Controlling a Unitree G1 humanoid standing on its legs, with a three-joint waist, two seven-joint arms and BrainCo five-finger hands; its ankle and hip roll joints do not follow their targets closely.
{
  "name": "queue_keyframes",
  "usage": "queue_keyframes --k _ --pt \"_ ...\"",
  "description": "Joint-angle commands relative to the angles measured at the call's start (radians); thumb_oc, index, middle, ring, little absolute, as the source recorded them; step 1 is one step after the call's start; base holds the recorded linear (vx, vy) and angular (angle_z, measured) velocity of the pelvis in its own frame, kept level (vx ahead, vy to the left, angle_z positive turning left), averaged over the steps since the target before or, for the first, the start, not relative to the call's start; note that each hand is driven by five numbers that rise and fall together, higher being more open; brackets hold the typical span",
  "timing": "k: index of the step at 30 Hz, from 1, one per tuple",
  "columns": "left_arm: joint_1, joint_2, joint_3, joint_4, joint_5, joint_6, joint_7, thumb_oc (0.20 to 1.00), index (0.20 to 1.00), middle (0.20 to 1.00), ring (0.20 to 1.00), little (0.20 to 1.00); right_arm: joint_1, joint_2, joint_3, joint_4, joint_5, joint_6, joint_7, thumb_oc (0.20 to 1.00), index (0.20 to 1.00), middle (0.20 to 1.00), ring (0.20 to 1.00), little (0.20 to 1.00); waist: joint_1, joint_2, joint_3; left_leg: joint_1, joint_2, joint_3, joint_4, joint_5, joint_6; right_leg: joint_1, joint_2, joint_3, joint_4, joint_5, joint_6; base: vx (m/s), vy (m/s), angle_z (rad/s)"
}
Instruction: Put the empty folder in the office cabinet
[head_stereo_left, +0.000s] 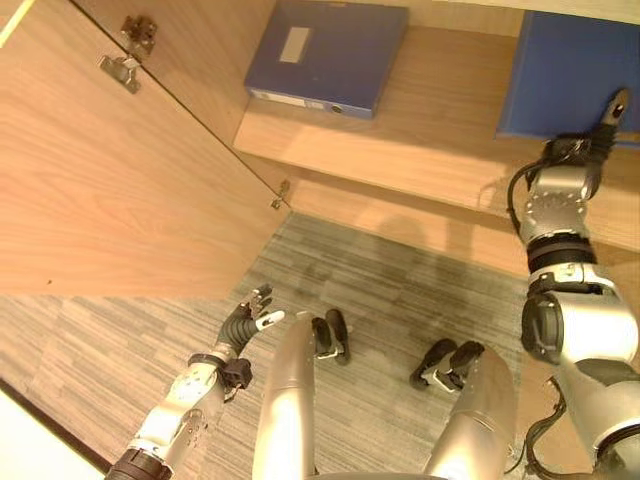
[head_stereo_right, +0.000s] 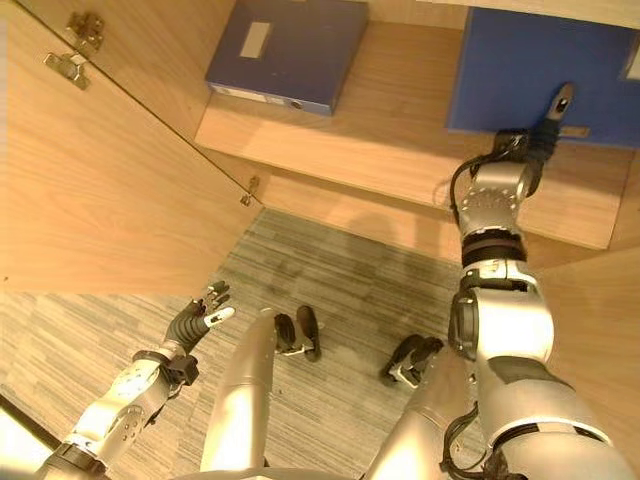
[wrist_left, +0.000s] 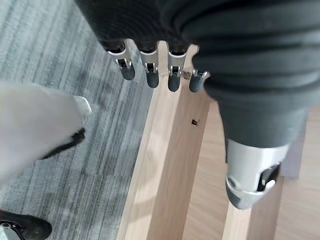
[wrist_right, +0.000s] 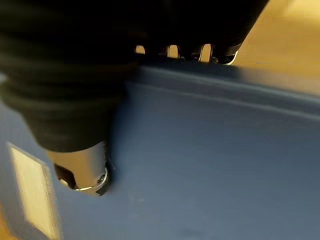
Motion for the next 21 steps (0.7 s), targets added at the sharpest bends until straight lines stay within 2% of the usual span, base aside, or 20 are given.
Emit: queue_keyframes --k 1,6,8,18,19,20,21 --pt "0.000 0.069 0.014 -0.040 0.041 -0.044 0.008 1.000 1.000 1.000 1.000 1.000 -0.101 -0.104 0.044 -0.028 -0.057 -0.004 0.018 0.200 0.200 0.200 0.200 0.200 0.012 -0.010 -0.014 0.028 0.022 -0.063 -0.034 -0.058 -0.068 0.124 -0.021 0.007 -0.113 -0.048 0.046 0.01 -0.027 0.12" --pt "-0.003 0.081 0.014 -0.038 0.041 -0.047 0.019 1.000 1.000 1.000 1.000 1.000 -0.163 -0.154 0.076 0.044 -0.072 0.019 -0.011 0.200 0.200 0.200 0.200 0.200 0.021 -0.013 -0.012 0.028 0.021 -0.071 -0.043 -0.053 -0.073 0.137 -0.021 -0.007 -0.124 -0.041 0.055 0.01 -0.011 0.08" --pt "-0.004 0.090 0.013 -0.032 0.044 -0.043 0.031 1.000 1.000 1.000 1.000 1.000 -0.211 -0.181 0.100 0.116 -0.087 0.048 -0.040 0.200 0.200 0.200 0.200 0.200 0.026 -0.017 -0.012 0.027 0.022 -0.074 -0.047 -0.051 -0.075 0.141 -0.021 -0.015 -0.130 -0.038 0.060 0.01 -0.013 0.07" --pt "-0.009 0.097 0.004 -0.030 0.059 -0.035 0.042 1.000 1.000 1.000 1.000 1.000 -0.270 -0.190 0.143 0.157 -0.081 0.082 -0.050 0.200 0.200 0.200 0.200 0.200 0.041 -0.014 0.001 0.028 0.019 -0.074 -0.069 -0.044 -0.079 0.146 -0.015 -0.021 -0.152 -0.019 0.080 0.00 0.000 0.01" --pt "-0.011 0.095 0.006 -0.028 0.059 -0.036 0.043 1.000 1.000 1.000 1.000 1.000 -0.268 -0.188 0.147 0.156 -0.080 0.085 -0.046 0.219 0.219 0.219 0.219 0.219 0.043 -0.013 0.002 0.028 0.018 -0.074 -0.070 -0.043 -0.079 0.146 -0.016 -0.021 -0.153 -0.018 0.082 0.00 0.000 0.00" --pt "-0.014 0.095 0.007 -0.026 0.061 -0.036 0.044 1.000 1.000 1.000 1.000 1.000 -0.268 -0.186 0.151 0.153 -0.072 0.084 -0.041 1.000 1.000 1.000 1.000 1.000 0.045 -0.012 0.002 0.029 0.019 -0.073 -0.071 -0.042 -0.080 0.145 -0.017 -0.020 -0.154 -0.016 0.084 0.00 0.000 0.00" --pt "-0.014 0.094 0.008 -0.025 0.062 -0.035 0.042 1.000 1.000 1.000 1.000 1.000 -0.265 -0.186 0.155 0.152 -0.071 0.092 -0.030 1.000 1.000 1.000 1.000 1.000 0.046 -0.011 0.003 0.029 0.018 -0.073 -0.071 -0.042 -0.080 0.145 -0.018 -0.021 -0.154 -0.015 0.085 0.00 0.000 0.00"
